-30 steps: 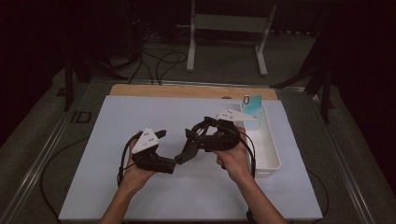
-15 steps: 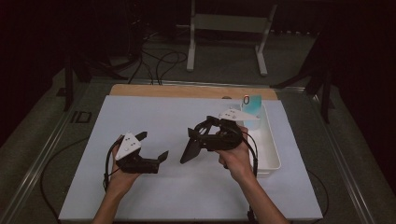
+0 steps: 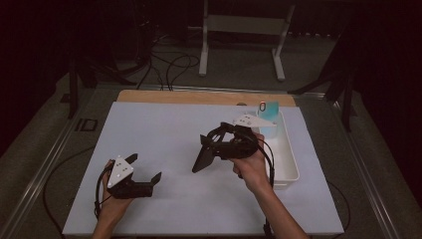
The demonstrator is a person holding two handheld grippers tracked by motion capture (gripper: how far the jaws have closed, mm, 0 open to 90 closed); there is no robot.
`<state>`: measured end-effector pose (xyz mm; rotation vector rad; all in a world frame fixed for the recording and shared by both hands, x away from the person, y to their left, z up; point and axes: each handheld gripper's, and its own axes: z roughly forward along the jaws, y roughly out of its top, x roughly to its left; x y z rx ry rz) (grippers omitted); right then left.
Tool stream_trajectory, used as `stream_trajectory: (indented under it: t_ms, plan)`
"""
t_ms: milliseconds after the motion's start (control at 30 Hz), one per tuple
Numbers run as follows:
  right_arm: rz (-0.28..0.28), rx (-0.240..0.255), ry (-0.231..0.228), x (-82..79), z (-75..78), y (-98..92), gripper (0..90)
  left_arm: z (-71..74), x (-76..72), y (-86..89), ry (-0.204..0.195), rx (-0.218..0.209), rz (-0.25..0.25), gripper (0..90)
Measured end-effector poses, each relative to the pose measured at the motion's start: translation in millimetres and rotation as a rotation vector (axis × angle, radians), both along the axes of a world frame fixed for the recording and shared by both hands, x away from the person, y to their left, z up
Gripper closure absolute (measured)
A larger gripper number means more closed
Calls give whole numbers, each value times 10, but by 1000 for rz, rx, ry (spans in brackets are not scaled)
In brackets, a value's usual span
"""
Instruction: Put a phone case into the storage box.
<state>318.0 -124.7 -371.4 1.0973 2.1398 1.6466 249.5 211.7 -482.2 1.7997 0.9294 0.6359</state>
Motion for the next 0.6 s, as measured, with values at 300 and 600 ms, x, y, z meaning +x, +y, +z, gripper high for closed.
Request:
stream_trajectory:
  t_ms: [300, 600]
  plan:
    - [-12, -20, 0, 73, -2, 7, 129, -78, 16, 69, 3, 18, 41, 4]
    - [-69, -61, -7, 234, 39, -50, 129, -86, 23, 84, 2, 15, 59, 4]
